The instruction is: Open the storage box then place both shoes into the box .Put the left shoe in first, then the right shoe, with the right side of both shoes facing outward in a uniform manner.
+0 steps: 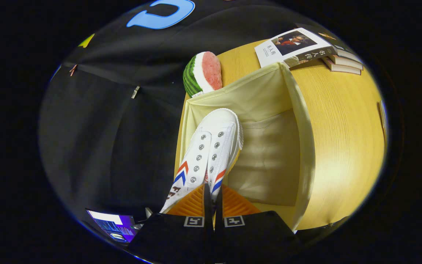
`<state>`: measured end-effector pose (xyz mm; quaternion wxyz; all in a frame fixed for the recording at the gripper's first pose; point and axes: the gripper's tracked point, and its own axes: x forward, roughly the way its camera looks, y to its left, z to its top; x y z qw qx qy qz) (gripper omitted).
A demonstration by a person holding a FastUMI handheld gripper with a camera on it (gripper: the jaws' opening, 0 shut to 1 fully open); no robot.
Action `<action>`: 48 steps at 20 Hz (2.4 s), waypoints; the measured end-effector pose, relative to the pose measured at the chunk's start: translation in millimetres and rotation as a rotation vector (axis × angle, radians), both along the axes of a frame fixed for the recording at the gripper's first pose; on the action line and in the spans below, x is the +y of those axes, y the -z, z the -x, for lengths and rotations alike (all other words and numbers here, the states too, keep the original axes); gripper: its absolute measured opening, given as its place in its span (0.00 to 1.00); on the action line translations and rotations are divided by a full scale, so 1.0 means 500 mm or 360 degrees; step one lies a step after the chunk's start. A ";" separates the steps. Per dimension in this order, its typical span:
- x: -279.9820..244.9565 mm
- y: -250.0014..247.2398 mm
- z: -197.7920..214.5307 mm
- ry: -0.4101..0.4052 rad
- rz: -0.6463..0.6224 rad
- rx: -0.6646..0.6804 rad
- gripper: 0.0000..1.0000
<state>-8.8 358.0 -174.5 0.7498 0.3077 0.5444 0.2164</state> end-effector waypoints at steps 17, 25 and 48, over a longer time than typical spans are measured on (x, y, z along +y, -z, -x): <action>0.027 0.068 -0.050 0.0099 -0.0007 0.0134 0.10; -0.095 -0.090 -0.047 0.0171 -0.0115 -0.0253 0.98; -1.092 0.262 0.077 -0.0032 0.1166 -0.0297 0.99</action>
